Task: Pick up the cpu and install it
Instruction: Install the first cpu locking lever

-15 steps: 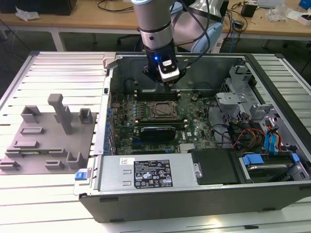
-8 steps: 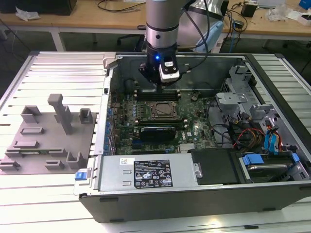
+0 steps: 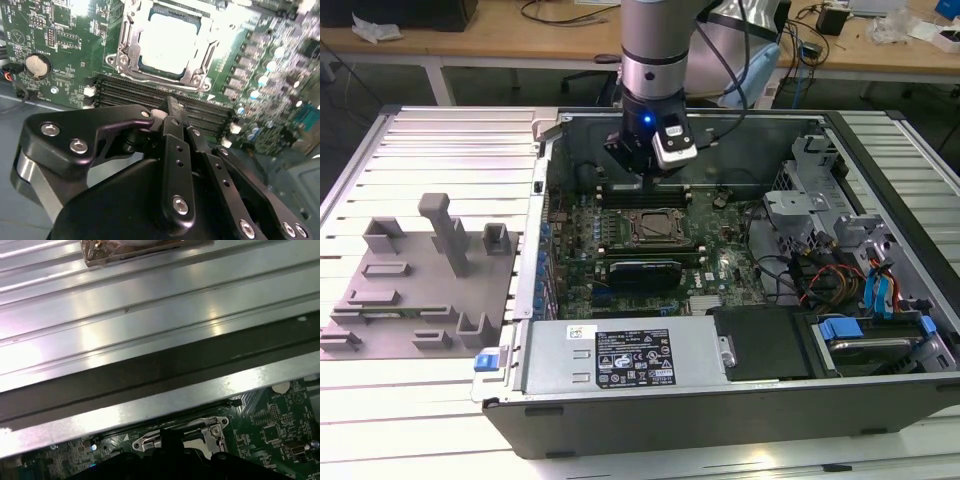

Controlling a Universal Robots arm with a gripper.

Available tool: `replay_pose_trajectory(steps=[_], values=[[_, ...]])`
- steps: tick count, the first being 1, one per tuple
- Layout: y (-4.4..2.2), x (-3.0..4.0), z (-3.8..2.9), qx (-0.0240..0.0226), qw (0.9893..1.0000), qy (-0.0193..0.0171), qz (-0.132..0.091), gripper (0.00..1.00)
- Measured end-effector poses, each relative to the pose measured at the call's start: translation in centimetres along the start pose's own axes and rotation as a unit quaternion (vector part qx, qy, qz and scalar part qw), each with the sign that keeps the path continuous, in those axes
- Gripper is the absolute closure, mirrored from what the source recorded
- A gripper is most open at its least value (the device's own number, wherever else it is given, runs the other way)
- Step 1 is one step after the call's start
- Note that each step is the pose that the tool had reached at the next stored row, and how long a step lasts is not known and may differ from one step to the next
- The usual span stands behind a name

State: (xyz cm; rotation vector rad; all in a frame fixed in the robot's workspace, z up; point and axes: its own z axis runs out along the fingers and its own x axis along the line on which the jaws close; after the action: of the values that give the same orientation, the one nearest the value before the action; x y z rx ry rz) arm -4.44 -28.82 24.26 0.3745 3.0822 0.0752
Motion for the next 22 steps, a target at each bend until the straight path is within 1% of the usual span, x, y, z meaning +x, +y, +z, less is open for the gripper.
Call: replay_pose_trajectory(steps=[1,4,5,7,11,13,16,18,20,22], values=[[0.0,0.0,0.0,0.0075,0.9999,-0.0014,-0.009,0.89],[0.0,0.0,0.0,0.0191,0.9996,-0.0037,-0.021,0.89],[-0.01,0.0,0.0,0.0205,0.9995,-0.0039,-0.023,0.89],[0.01,-0.14,0.0,0.0204,0.9994,-0.0037,-0.029,0.89],[0.05,-0.98,0.03,0.0204,0.9992,-0.0027,-0.034,0.89],[-0.29,-1.39,0.03,0.0204,0.9991,-0.0021,-0.037,0.89],[-0.79,-1.66,0.01,0.0204,0.999,-0.0019,-0.04,0.89],[-1.09,-1.75,-0.01,0.0212,0.9989,-0.002,-0.041,0.89],[-1.51,-1.86,-0.03,0.0237,0.9988,-0.0026,-0.042,0.89],[-1.86,-1.95,-0.04,0.0275,0.9987,-0.0033,-0.043,0.89]])
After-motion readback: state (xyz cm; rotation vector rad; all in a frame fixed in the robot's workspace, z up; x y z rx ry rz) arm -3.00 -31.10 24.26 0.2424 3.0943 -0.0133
